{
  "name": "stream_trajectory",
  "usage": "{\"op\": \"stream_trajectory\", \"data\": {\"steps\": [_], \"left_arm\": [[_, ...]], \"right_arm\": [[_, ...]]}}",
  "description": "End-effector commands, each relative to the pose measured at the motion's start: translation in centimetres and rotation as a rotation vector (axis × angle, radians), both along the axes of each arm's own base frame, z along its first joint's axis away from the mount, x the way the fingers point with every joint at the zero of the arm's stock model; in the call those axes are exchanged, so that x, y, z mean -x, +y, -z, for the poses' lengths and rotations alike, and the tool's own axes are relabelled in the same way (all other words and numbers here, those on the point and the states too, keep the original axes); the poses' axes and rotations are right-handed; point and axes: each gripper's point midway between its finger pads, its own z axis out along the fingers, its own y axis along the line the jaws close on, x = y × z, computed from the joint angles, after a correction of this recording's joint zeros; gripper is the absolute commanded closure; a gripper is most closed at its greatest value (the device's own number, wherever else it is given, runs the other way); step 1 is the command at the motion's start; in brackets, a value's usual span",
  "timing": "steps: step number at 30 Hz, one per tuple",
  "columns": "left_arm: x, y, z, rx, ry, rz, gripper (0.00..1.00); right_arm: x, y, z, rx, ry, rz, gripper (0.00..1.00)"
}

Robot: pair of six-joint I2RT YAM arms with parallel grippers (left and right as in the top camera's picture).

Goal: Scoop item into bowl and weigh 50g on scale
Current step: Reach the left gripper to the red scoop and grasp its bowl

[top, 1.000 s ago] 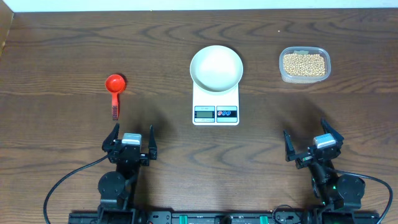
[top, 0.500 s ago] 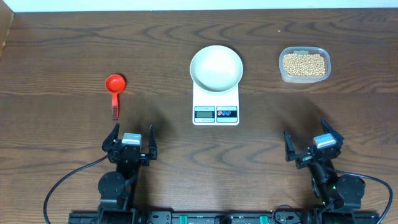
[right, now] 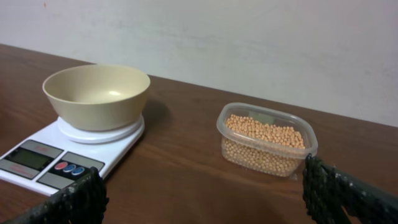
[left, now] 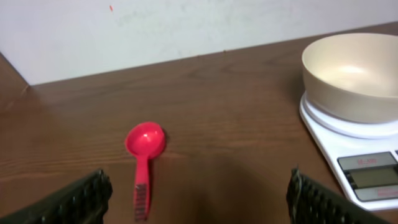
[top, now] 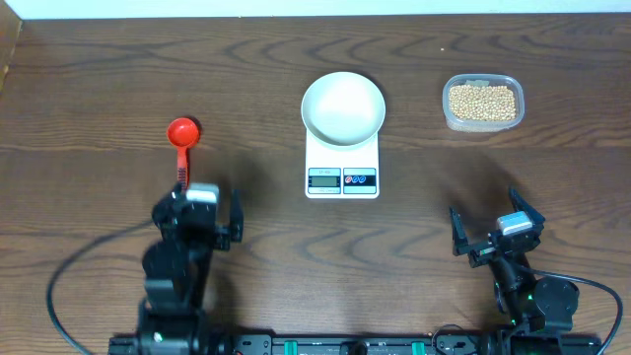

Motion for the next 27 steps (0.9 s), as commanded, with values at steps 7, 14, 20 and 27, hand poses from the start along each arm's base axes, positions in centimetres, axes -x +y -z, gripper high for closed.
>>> {"op": "stream_trajectory", "data": {"steps": [7,14,20,27], "left_arm": [[-6.6,0.4,-5.4,-0.037,0.262,-0.013,0.08],[-11.9,1.8,-6.8,0.098,0.494,0.042,0.08],[-14.6,5.3,-4.9,0.253,0.685,0.021,0.08],[-15.8,8.1,0.6,0.3,0.822,-0.045,0.08]], "right_arm": [[0.0,0.1,0.1,0.014,-0.005,-0.004,0.01],[0.0,0.1,0.1,0.014,-0.005,-0.004,0.01],[0.0,0.1,0.1,0.014,-0.005,-0.004,0.01],[0.0,0.1,0.1,0.014,-0.005,-0.004,0.01]]}}
